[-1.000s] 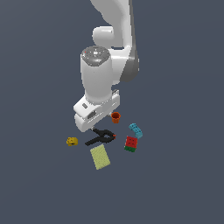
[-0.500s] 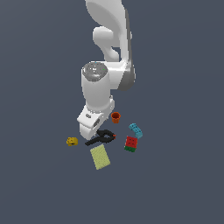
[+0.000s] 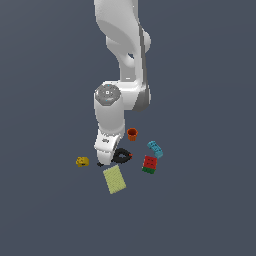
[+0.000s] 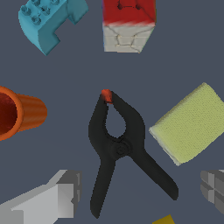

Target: Pick up a designated object from a clutter of objects.

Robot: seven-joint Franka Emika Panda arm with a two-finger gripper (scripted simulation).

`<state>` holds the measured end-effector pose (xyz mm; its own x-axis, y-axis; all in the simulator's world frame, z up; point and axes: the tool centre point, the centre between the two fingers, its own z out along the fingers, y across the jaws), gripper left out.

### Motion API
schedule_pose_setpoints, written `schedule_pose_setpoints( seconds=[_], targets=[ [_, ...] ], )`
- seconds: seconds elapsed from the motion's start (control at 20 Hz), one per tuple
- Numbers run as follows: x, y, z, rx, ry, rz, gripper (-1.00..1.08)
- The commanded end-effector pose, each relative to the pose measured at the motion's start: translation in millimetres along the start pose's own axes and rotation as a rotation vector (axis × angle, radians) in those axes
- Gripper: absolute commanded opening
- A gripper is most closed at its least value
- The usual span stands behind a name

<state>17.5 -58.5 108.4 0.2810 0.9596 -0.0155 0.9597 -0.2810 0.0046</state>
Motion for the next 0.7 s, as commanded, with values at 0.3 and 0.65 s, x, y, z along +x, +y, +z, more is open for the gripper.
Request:
schedule_pose_setpoints(
  seconds=[0.3, 0.65],
  targets=[
    [-2.4, -4.5, 26.8, 0.002, 0.010, -0.166, 1.00],
    [-3.3, -6.8, 37.5, 0.003, 0.015, -0.233, 1.00]
  ],
)
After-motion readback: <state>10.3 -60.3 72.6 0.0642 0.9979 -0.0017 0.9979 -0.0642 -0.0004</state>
